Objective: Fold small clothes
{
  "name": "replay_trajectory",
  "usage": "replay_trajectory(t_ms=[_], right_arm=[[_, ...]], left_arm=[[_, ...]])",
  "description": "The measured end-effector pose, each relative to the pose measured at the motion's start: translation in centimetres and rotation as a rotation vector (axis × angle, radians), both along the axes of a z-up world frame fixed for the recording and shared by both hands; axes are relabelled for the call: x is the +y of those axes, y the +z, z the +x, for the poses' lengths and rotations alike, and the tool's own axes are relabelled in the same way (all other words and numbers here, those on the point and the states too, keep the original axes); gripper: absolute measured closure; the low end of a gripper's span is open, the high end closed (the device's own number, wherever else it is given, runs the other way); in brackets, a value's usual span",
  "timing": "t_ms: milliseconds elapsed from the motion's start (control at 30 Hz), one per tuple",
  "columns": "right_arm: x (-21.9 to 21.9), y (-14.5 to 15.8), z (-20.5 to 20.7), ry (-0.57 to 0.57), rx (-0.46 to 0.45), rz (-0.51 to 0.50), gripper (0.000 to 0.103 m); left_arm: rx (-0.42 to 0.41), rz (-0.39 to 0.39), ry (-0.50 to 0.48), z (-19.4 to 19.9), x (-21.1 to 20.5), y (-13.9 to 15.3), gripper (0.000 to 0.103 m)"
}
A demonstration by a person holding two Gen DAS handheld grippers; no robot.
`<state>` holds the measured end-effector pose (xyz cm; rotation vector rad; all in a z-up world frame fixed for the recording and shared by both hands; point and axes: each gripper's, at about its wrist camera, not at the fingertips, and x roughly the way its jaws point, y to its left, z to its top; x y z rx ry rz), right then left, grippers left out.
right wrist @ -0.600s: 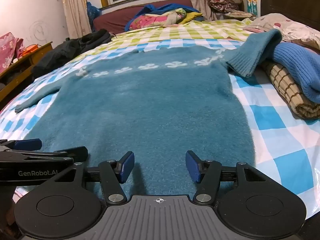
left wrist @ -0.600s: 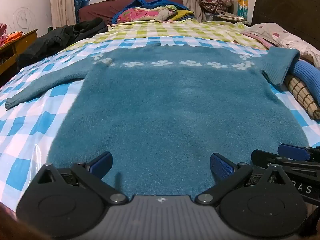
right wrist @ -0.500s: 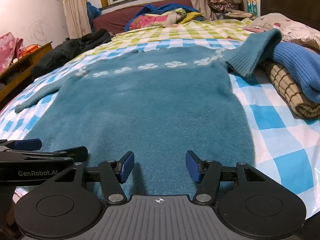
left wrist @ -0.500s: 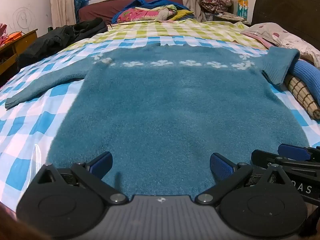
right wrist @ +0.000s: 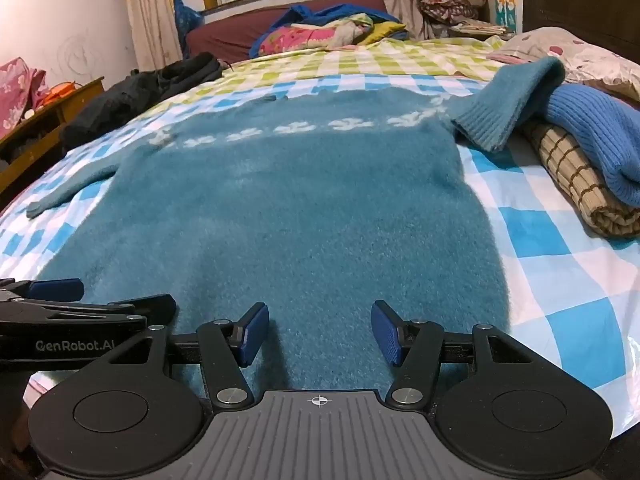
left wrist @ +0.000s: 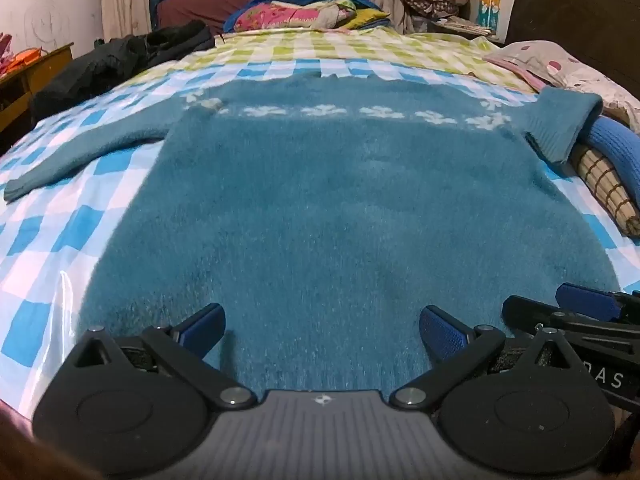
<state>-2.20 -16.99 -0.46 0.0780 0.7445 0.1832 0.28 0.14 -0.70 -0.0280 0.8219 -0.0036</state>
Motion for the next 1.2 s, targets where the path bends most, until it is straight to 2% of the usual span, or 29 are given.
replay_trajectory(t_ms=[133,433,600,833,1033,1200], right_arm=[[0.0,-0.1,0.0,0.001,0.001,-0.005,0.046],[0.3,-0.1,0.1,0.007,0.002,-0.013,0.045],[0.3,-0.1,0.1,0.007,0.006,-0.009,0.045],[0.2,-0.1,0.2,0.008,0.009,-0.006,0.045],[0.2,0.0,0.1,0.007,0.009,0.001,0.045],[0.2,0.1,0.1,0.007,0.006,0.008,0.045]], left_arm=[[0.04,0.001,0.001,0.3,0.0,-0.8,0.0],[0.06,-0.014,-0.001,0.6,0.4,-1.2,0.0],[0.088,-0.052,-0.012,0.8,0.8,-1.3,0.0],[0.045,-0.037,-0.001,0.2,0.4,-1.5,0.0],[0.041,-0.04,0.006,0.0,0.5,-1.0,0.0],[0.003,-0.02,0.015,-0.4,0.5,-0.3,0.0]])
